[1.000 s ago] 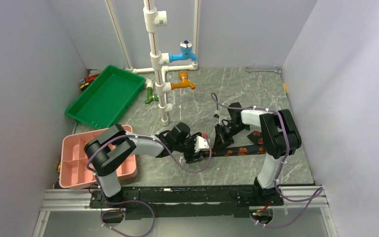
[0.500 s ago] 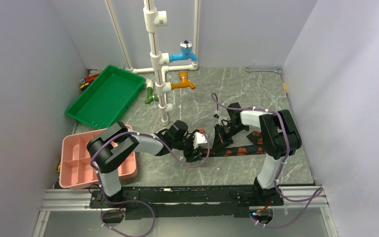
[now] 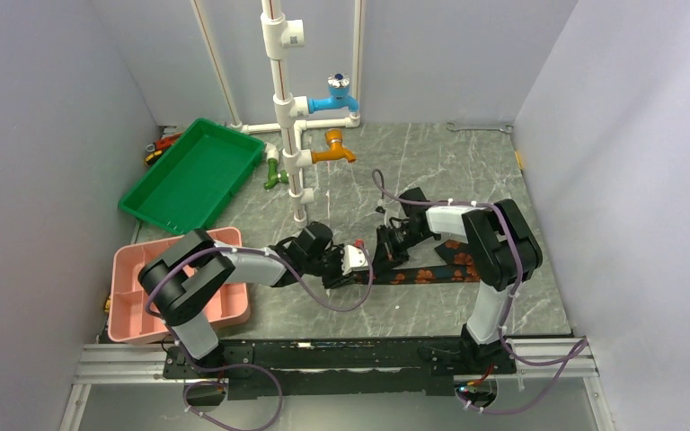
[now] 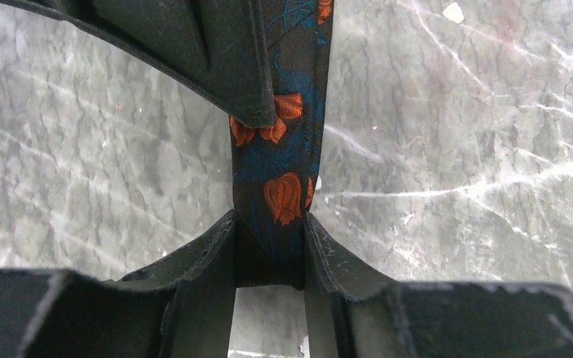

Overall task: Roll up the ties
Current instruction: Roll the tie at the center of the board.

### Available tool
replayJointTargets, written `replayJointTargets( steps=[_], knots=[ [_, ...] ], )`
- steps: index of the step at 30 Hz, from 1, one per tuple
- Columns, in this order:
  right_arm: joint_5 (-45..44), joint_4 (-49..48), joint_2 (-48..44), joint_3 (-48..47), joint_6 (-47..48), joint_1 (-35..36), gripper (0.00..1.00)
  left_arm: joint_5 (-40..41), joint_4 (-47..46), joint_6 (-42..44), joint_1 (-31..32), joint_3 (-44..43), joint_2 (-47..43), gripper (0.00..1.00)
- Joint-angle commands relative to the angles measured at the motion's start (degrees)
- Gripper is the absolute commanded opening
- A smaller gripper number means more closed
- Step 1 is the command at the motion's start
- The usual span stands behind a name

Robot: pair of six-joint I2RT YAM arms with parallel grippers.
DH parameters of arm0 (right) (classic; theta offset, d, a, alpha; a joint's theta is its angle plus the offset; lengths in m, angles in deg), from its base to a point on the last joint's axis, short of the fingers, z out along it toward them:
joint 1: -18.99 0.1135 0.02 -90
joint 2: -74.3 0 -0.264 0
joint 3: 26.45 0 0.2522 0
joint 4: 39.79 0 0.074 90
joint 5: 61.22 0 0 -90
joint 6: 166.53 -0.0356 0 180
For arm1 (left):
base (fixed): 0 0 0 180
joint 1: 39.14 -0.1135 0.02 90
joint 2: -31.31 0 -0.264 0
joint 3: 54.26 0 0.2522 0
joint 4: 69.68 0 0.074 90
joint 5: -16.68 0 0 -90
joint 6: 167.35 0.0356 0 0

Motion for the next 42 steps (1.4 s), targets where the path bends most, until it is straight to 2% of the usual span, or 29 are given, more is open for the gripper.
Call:
replayJointTargets(
  steps=[1, 5, 10, 14, 16, 18, 21, 31, 42],
  knots=[
    [-0.77, -3.87, 1.0, -1.45, -1.1, 0.42, 0.0, 2.66, 6.04, 1.31, -0.55, 2.79, -2.55, 0.37],
    [2.21, -1.95, -1.25, -1.5, -1.86, 0.39, 0.2, 3.92, 5.21, -0.8, -0.03, 3.37, -2.4, 0.37],
    [3.67, -0.07, -3.09, -0.42, -2.26, 0.4, 0.23, 4.42, 4.92, -1.25, 0.48, 3.51, -2.13, 0.37],
    [3.83, 0.47, -2.9, 0.27, -1.7, 0.4, 0.2, 4.29, 4.68, -0.94, 0.63, 3.51, -1.77, 0.38],
    [3.78, 0.52, -2.67, 0.27, -1.85, 0.39, 0.11, 4.26, 4.82, -0.99, 0.61, 3.35, -1.69, 0.4],
    [3.2, 1.52, -2.47, -0.16, -1.39, 0.41, 0.0, 3.75, 4.57, -1.23, 0.52, 3.72, -1.83, 0.47],
    [1.42, 3.5, -2.97, -0.38, -0.6, 0.4, 0.0, 1.48, 3.05, -1.53, -0.04, 4.9, -2.53, 0.56],
    [-5.66, 3.57, 1.03, -0.32, 1.92, 1.02, 0.0, -1.59, -2.56, -2.76, -1.93, 7.44, -3.27, 0.65],
    [-8.81, 3.54, 1.08, 0.48, 2.9, 1.01, 0.0, -8.23, -5.71, -6.3, -1.99, 3.71, -1.87, 0.59]
  ],
)
